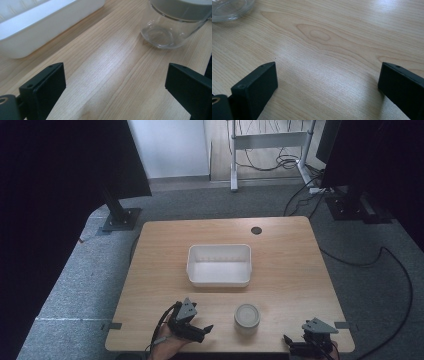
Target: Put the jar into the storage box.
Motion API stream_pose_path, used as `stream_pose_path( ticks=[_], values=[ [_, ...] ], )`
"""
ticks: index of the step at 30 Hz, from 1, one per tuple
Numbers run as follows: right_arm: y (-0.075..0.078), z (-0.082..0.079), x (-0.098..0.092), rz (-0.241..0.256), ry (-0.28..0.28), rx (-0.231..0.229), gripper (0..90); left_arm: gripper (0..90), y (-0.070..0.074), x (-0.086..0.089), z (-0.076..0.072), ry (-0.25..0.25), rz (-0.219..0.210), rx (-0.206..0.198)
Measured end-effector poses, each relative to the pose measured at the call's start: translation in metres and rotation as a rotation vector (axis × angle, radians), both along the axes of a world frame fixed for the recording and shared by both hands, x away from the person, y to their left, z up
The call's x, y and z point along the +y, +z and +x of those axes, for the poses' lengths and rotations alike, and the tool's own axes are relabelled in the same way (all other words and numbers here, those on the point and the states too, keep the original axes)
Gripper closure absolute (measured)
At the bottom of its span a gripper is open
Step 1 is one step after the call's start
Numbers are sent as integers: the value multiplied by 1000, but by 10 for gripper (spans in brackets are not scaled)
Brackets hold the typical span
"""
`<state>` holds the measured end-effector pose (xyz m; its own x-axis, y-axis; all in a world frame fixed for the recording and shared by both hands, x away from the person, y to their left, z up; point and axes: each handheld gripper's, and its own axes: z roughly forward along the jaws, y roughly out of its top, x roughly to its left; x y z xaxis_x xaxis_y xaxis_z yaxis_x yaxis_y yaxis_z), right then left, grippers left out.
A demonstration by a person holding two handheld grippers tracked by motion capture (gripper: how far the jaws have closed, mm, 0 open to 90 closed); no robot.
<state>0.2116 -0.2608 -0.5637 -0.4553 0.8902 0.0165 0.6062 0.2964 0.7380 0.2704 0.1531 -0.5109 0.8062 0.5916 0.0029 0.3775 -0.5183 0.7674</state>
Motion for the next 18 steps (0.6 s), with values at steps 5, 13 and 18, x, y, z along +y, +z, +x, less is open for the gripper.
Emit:
stream_pose_path(
  ticks=[5,13,18],
  values=[
    [0,0,0,0,3,0,21,24,1,-7,1,-13,1,0],
    [0,0,0,0,8,0,22,20,1,-19,1,-32,-9,7],
    [0,0,0,0,11,1,21,20,1,-27,1,-47,-23,10]
  ],
)
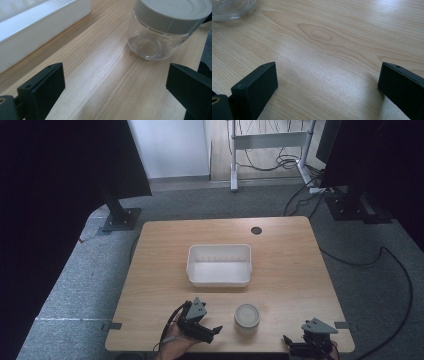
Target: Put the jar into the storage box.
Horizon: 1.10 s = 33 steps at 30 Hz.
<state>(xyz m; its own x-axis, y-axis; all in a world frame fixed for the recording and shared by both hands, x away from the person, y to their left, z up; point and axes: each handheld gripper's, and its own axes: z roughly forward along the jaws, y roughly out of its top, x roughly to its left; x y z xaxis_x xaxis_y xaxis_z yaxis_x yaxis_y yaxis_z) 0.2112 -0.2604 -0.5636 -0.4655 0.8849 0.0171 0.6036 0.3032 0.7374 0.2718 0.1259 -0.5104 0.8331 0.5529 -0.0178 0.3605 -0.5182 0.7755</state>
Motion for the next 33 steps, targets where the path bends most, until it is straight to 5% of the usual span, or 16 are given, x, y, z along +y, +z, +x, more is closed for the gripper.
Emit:
stream_pose_path(
  ticks=[33],
  values=[
    [0,0,0,0,9,1,22,18,1,-56,0,-108,31,-24]
  ],
)
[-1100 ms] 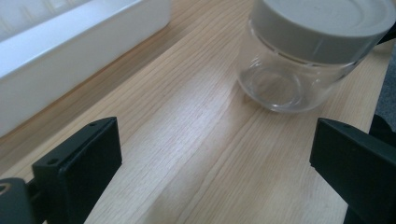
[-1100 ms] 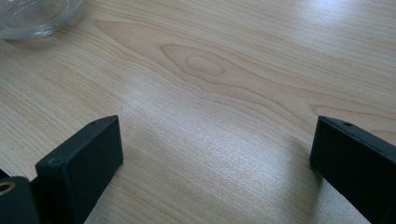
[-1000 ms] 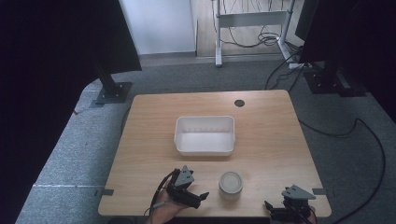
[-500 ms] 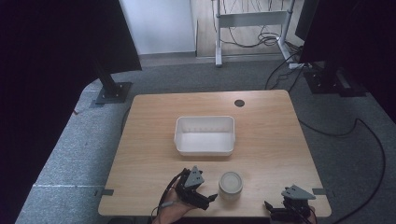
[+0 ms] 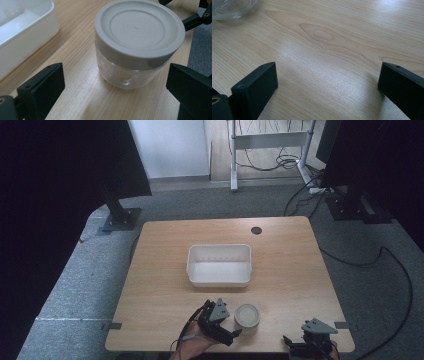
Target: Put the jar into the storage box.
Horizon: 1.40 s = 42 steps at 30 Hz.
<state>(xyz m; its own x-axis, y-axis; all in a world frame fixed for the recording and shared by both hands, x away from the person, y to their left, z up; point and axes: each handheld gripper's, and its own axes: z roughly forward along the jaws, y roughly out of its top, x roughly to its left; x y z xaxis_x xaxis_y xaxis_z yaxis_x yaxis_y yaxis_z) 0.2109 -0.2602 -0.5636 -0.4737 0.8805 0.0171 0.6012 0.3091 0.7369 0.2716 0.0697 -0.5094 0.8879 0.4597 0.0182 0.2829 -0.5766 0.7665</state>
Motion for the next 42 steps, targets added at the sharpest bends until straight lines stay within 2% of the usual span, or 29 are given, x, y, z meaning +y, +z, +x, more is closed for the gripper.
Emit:
stream_pose_path(
  ticks=[8,15,23,32,36,42],
  values=[
    [0,0,0,0,1,0,22,16,-4,-15,2,-25,6,2],
    [0,0,0,0,2,0,22,16,-7,-24,3,-35,-8,18],
    [0,0,0,0,4,0,22,19,-9,-36,4,-43,2,7],
    [0,0,0,0,6,-1,22,43,-15,-52,5,-25,34,-10],
    [0,0,0,0,7,0,22,64,-17,-56,5,-22,64,-31],
    [0,0,0,1,7,0,22,96,-16,-55,6,-20,41,-12]
  ],
)
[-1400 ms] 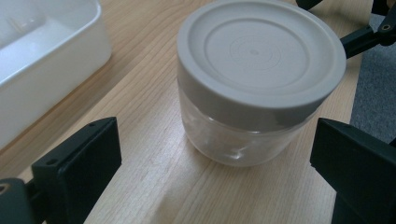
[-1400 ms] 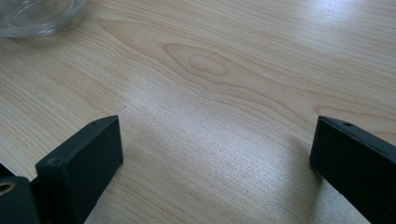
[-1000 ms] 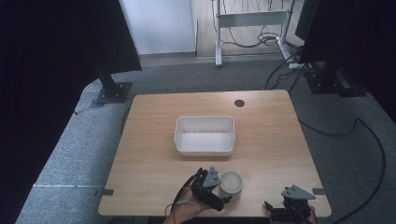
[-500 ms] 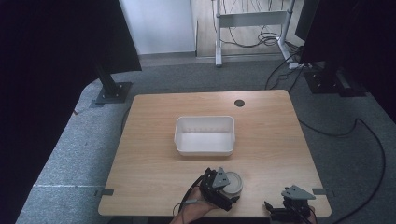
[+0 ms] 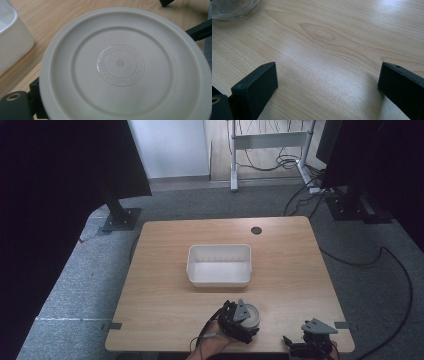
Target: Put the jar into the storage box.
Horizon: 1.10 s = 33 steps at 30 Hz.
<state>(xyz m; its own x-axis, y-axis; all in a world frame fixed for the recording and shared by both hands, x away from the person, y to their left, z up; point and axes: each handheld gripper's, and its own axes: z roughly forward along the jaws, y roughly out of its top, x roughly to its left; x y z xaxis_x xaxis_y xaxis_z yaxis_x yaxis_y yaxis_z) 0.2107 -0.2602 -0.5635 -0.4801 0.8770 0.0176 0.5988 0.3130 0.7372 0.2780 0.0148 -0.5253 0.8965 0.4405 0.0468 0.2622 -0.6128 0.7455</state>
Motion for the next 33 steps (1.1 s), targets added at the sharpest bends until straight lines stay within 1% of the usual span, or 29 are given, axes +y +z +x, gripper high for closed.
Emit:
stream_pose_path(
  ticks=[7,11,15,22,33],
  values=[
    [0,0,0,0,1,0,22,98,2,4,2,14,-1,-3],
    [0,0,0,0,1,0,22,98,7,7,4,19,-9,-5],
    [0,0,0,0,1,0,22,98,10,9,5,20,-3,-10],
    [0,0,0,0,1,0,22,98,15,15,11,31,-11,-10],
    [0,0,0,0,1,0,21,99,28,25,20,34,1,-27]
  ],
)
